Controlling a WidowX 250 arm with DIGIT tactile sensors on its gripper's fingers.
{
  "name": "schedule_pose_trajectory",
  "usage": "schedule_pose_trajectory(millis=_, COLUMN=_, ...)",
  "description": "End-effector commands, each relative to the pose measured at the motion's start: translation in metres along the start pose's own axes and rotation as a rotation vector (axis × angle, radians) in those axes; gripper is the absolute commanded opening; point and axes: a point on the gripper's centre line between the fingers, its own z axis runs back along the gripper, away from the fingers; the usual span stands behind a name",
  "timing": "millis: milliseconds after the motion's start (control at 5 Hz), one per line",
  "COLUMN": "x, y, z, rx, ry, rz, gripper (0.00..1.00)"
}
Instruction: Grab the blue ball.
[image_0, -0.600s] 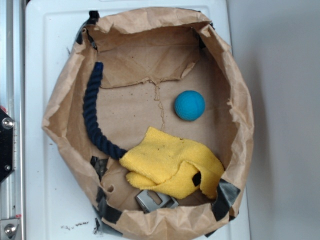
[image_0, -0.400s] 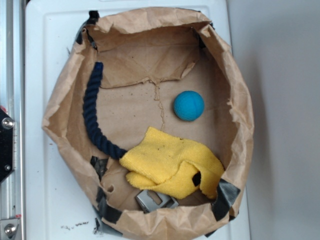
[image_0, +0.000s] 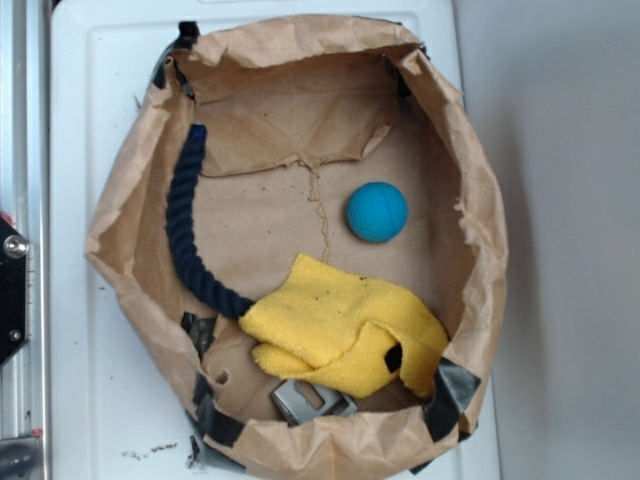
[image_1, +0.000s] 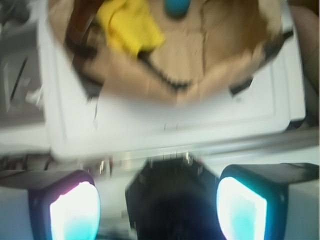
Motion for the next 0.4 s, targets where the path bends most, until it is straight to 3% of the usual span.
schedule_pose_trajectory(millis=0, x=0.064, y=0.018, z=-0.034, rx=-0.022, ry=-0.130, rz=-0.031, gripper=1.00)
schedule_pose_trajectory(millis=200, x=0.093, y=0.030, z=-0.070, rx=0.008, ry=-0.175, rz=-0.048, gripper=1.00)
